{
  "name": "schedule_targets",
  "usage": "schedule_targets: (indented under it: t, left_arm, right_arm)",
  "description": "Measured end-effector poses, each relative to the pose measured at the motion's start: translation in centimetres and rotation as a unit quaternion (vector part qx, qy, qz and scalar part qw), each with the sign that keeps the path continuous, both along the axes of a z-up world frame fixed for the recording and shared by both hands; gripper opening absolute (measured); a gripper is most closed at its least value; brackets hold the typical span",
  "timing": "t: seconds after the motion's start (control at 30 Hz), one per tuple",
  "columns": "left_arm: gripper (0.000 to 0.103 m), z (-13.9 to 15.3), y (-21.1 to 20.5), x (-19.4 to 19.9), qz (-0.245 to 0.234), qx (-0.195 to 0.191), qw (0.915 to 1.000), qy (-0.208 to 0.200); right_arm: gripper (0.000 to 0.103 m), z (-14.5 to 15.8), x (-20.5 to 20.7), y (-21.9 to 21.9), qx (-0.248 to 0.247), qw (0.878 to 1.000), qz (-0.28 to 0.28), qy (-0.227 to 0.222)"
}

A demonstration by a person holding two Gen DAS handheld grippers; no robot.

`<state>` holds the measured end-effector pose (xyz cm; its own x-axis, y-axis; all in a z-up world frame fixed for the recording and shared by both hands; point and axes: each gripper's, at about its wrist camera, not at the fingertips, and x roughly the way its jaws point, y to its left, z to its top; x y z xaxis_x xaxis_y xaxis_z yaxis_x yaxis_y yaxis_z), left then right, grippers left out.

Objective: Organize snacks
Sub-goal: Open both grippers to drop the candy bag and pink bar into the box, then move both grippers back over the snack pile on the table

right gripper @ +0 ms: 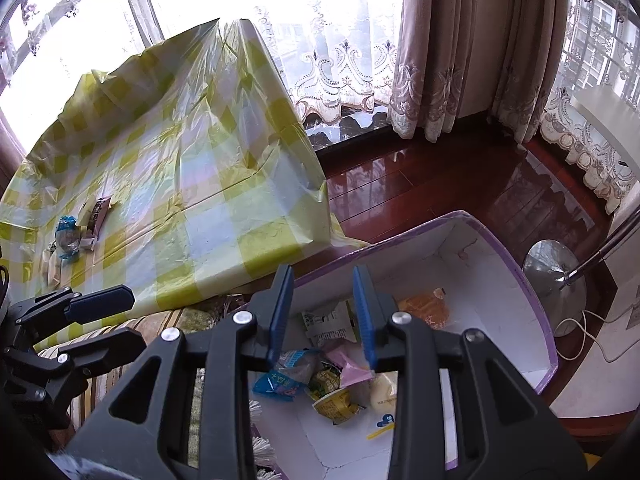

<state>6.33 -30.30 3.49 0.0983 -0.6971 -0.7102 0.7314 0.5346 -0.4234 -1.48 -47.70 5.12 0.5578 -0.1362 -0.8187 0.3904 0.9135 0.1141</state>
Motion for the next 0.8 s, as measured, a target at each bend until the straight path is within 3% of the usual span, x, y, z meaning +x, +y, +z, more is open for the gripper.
schedule_targets:
  t: [0.23, 0.43, 0.5, 0.6, 0.8]
  left_arm:
    - [0.055, 0.6, 2.1, 0.9, 0.029, -0.006, 0.9994, -0.015]
    - [0.055, 0.8, 5.6, 3.0, 0.085, -0.017, 0.9959, -0.027]
    - [0.055, 0.7, 7.1, 3.9, 0.110, -0.019, 0.9933, -0.030]
    - [0.055, 0.7, 9.5, 5.3, 0.147, -0.020, 0.9883, -0.035]
    - [0.055, 0.2, 14.2, 7.8, 0.213, -0.024, 0.9761, -0.035]
  right_arm:
    - [0.036, 0.4, 1.1, 1.7, -0.005, 1.000, 0.021, -0.002]
    - [0.036, 1.1, 2.7, 4.2, 0.003, 0.999, 0.048, -0.012]
    - [0.038, 1.3, 3.4, 5.0, 0.007, 0.998, 0.053, -0.016]
    - [0.052, 1.6, 4.4, 6.5, 0.009, 0.998, 0.062, -0.022]
    - [0.053, 1.8, 6.6, 9.8, 0.006, 0.995, 0.092, -0.025]
